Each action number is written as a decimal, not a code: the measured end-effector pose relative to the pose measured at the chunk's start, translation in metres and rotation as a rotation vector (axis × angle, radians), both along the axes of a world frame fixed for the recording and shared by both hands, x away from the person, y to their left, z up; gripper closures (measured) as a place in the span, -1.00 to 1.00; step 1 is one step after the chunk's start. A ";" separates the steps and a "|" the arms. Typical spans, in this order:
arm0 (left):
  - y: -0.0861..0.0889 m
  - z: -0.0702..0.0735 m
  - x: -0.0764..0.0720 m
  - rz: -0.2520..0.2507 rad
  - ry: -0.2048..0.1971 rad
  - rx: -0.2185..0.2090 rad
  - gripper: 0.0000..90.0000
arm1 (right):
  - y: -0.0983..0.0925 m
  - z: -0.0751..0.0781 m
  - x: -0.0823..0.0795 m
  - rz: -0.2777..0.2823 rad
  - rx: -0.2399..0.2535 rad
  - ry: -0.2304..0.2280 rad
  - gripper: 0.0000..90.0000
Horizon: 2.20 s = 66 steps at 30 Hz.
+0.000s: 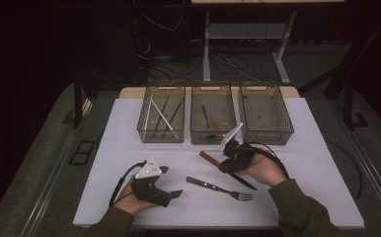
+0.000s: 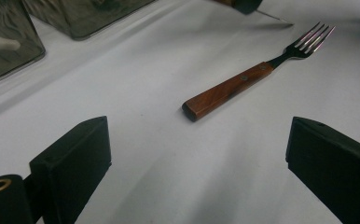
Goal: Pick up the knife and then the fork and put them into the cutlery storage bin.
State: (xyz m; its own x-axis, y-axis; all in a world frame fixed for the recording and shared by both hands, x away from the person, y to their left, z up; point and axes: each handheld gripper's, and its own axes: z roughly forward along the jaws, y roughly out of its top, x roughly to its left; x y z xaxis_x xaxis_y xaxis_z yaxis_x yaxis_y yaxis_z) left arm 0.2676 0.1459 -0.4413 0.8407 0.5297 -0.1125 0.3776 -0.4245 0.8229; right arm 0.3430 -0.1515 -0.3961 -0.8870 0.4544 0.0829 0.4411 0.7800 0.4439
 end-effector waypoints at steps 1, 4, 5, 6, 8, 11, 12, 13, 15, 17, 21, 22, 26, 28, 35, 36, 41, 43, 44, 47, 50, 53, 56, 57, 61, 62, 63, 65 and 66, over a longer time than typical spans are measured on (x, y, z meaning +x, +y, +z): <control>0.000 0.000 0.000 -0.001 -0.001 0.000 -0.88 | -0.005 0.002 0.000 -0.020 0.031 -0.005 0.71; 0.000 0.000 0.000 -0.005 -0.007 0.000 -0.88 | -0.016 0.007 -0.001 -0.062 0.087 -0.030 0.71; 0.001 0.000 0.000 -0.006 -0.008 0.000 -0.88 | -0.019 0.009 -0.001 -0.079 0.107 -0.028 0.71; 0.001 0.000 0.000 -0.005 -0.009 -0.001 -0.88 | -0.022 0.010 -0.002 -0.092 0.132 -0.028 0.71; 0.001 0.001 0.000 -0.006 -0.016 -0.003 -0.88 | -0.029 0.011 -0.002 -0.115 0.167 -0.037 0.71; 0.004 0.001 0.002 -0.012 -0.025 0.006 -0.89 | -0.038 0.014 -0.002 -0.136 0.213 -0.056 0.71; 0.004 0.001 0.002 -0.008 -0.023 0.002 -0.89 | -0.041 0.014 -0.002 -0.146 0.230 -0.060 0.71; 0.005 0.001 0.003 -0.009 -0.024 0.002 -0.89 | -0.044 0.014 -0.002 -0.153 0.245 -0.064 0.71; 0.006 0.000 0.004 -0.010 -0.020 -0.001 -0.90 | -0.049 0.015 -0.001 -0.171 0.278 -0.070 0.71; 0.006 0.000 0.004 -0.009 -0.019 0.001 -0.90 | -0.054 0.015 0.000 -0.186 0.312 -0.065 0.71; 0.005 0.000 0.004 -0.015 -0.019 0.001 -0.90 | -0.062 0.016 0.001 -0.215 0.348 -0.087 0.71; 0.005 0.000 0.004 -0.015 -0.019 0.000 -0.90 | -0.064 0.017 0.001 -0.219 0.355 -0.093 0.71; 0.005 0.000 0.004 -0.015 -0.016 -0.001 -0.90 | -0.071 0.021 0.001 -0.241 0.393 -0.118 0.71; 0.005 0.000 0.003 -0.014 -0.016 0.001 -0.90 | -0.074 0.024 0.001 -0.256 0.412 -0.130 0.71; 0.005 0.000 0.003 -0.014 -0.016 0.003 -0.90 | -0.092 0.032 0.002 -0.307 0.465 -0.163 0.71; 0.005 0.000 0.003 -0.014 -0.016 0.003 -0.90 | -0.095 0.033 0.002 -0.316 0.472 -0.168 0.71; 0.005 0.000 0.004 -0.018 -0.020 0.009 -0.90 | -0.106 0.040 0.003 -0.346 0.489 -0.191 0.71; 0.005 0.000 0.004 -0.017 -0.021 0.008 -0.90 | -0.112 0.043 0.004 -0.355 0.494 -0.205 0.71; 0.004 0.000 0.004 -0.016 -0.021 0.006 -0.90 | -0.114 0.045 0.005 -0.361 0.498 -0.211 0.71; 0.003 0.000 0.003 -0.018 -0.026 0.008 -0.90 | -0.122 0.053 0.008 -0.374 0.500 -0.237 0.71; 0.003 -0.001 0.003 -0.012 -0.023 0.008 -0.90 | -0.129 0.062 0.012 -0.390 0.511 -0.258 0.71; 0.003 -0.001 0.003 -0.015 -0.025 0.011 -0.89 | -0.136 0.072 0.018 -0.409 0.510 -0.277 0.71; 0.002 0.000 0.003 -0.019 -0.029 0.012 -0.89 | -0.142 0.083 0.024 -0.431 0.499 -0.296 0.71; 0.002 0.000 0.003 -0.015 -0.030 0.012 -0.89 | -0.144 0.085 0.027 -0.435 0.500 -0.303 0.71; 0.002 0.000 0.002 -0.003 -0.029 0.016 -0.89 | -0.152 0.094 0.036 -0.462 0.500 -0.325 0.71; 0.002 -0.001 0.002 -0.003 -0.028 0.018 -0.89 | -0.154 0.096 0.039 -0.474 0.501 -0.329 0.71; 0.002 -0.001 0.002 -0.002 -0.029 0.023 -0.89 | -0.155 0.098 0.042 -0.480 0.499 -0.336 0.71; 0.002 -0.001 0.002 -0.002 -0.031 0.029 -0.89 | -0.159 0.101 0.047 -0.497 0.494 -0.344 0.71; 0.002 -0.001 0.002 -0.001 -0.030 0.028 -0.89 | -0.160 0.102 0.051 -0.509 0.492 -0.349 0.71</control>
